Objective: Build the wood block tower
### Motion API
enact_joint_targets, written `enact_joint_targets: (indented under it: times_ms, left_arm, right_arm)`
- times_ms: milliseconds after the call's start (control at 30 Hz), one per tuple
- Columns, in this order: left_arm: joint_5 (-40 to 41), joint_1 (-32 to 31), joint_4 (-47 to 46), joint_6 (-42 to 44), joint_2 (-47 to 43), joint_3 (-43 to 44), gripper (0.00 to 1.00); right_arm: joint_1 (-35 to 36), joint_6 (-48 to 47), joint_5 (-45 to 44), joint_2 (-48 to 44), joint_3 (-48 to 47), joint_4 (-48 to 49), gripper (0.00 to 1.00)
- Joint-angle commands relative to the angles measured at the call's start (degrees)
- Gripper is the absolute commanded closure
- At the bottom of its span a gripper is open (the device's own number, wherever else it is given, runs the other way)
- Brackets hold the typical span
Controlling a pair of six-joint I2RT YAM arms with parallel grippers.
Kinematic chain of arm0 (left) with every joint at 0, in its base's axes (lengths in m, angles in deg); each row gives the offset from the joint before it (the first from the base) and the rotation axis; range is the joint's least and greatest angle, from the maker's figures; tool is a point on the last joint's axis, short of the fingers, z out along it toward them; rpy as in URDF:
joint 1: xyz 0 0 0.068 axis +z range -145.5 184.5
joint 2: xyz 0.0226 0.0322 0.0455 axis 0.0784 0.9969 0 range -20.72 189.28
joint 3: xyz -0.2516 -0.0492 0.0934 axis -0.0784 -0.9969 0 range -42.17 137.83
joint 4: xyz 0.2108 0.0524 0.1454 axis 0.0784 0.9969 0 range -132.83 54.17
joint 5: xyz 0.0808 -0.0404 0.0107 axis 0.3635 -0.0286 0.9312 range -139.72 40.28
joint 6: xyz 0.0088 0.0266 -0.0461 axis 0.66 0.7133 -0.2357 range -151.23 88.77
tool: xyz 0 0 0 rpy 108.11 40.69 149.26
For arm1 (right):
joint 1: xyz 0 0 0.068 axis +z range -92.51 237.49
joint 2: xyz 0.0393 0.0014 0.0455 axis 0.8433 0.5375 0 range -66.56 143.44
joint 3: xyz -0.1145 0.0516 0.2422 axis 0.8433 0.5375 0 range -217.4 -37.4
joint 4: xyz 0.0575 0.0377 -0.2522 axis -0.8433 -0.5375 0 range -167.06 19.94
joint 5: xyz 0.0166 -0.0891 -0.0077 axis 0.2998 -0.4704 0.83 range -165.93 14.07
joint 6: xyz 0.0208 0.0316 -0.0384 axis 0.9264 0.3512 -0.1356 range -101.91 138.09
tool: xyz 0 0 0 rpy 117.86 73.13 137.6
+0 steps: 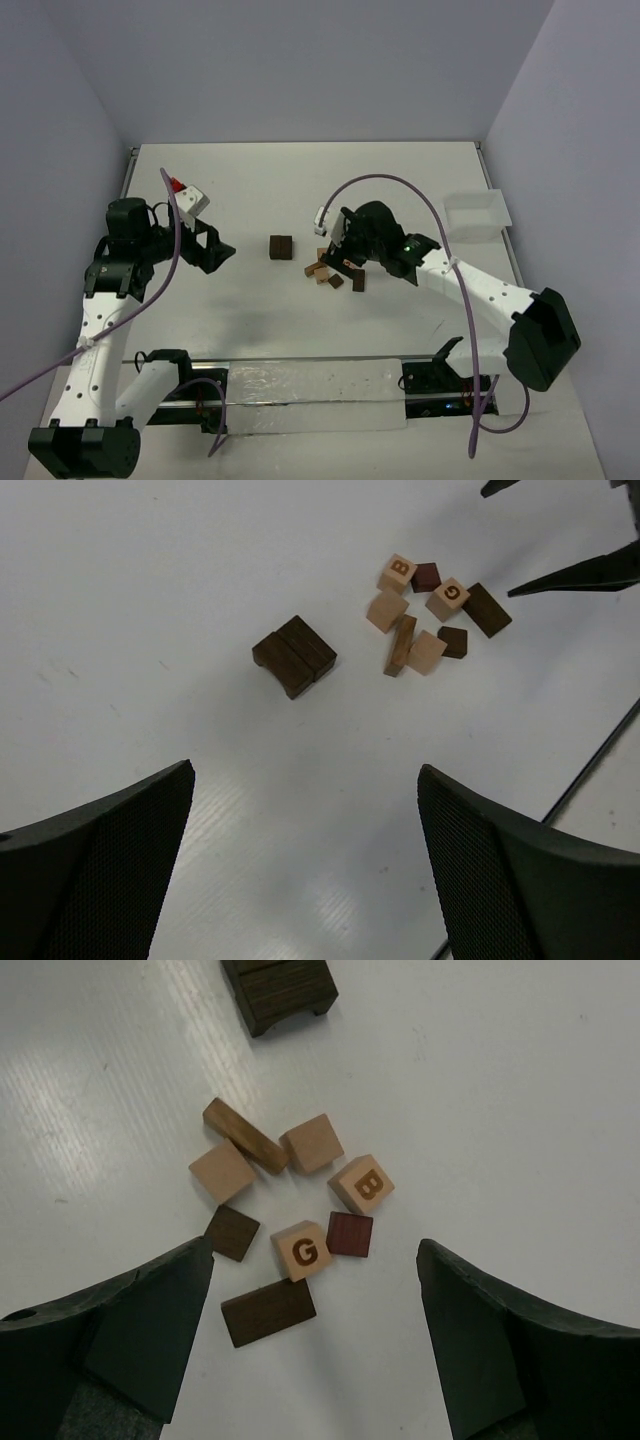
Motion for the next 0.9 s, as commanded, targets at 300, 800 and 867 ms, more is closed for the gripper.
enact_joint_targets:
  times_ms: [300,800,867]
  left_arm:
    - [-3.9,0.3,-8.4,-9.6,0.2,-1.5,0.03]
    - [-1.4,0.3,-10.2,-10.1,-2.6,-5.0,0.03]
    - [-1.4,0.3,-10.5,-10.1,-2.8,-5.2,0.02]
  right_arm:
    - [-8.4,24.3,3.4,20.2,-19.8,-8.5,0.00]
    - [-6.1,42.2,-7.6,34.3,-28.8,-14.1,0.00]
    - [-5.7,43.2,-9.5,36.6,-30.0,-15.4,0.00]
